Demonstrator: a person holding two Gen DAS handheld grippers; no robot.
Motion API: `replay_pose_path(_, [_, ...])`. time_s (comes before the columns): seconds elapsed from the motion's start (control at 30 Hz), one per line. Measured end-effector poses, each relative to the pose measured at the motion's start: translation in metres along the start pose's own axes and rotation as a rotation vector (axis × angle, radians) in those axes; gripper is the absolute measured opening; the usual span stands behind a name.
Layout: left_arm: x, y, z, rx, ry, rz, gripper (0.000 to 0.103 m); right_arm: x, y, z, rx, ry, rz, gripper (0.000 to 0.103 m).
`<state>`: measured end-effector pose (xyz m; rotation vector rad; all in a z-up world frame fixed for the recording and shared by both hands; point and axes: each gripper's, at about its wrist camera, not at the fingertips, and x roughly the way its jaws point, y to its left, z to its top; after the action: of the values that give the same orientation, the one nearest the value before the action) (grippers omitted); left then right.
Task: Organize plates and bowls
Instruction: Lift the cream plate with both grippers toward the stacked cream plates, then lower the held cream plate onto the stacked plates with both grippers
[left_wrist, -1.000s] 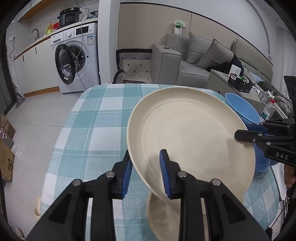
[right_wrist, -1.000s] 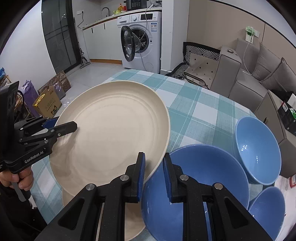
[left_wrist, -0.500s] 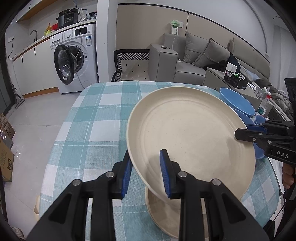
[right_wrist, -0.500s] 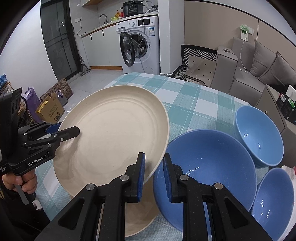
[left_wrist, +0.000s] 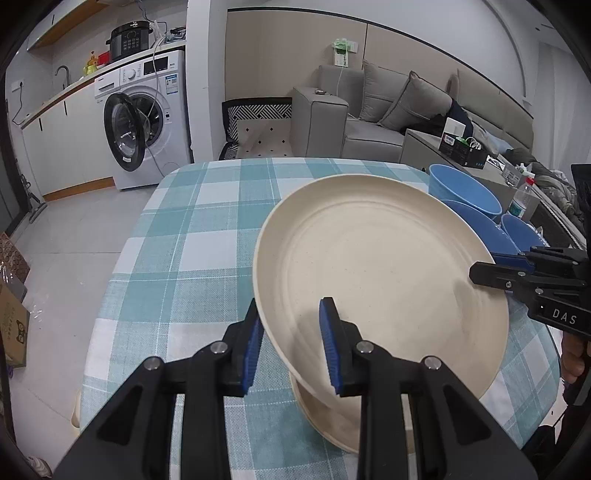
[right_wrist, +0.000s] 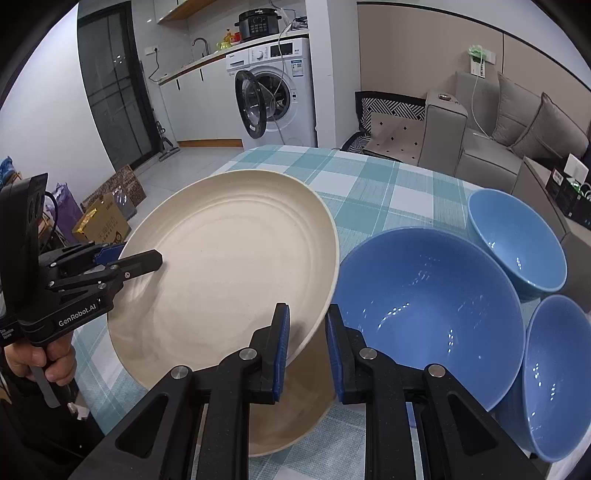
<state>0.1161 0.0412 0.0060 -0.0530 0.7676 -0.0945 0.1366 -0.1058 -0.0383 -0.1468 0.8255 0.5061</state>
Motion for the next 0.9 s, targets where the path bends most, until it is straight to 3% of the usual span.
replay_pose_path(0.9, [0.002, -0.007, -0.03, 0.026, 0.058, 0.006, 0.028, 0.005, 0.008, -0.046, 0.019, 0.018, 0.007, 0.021])
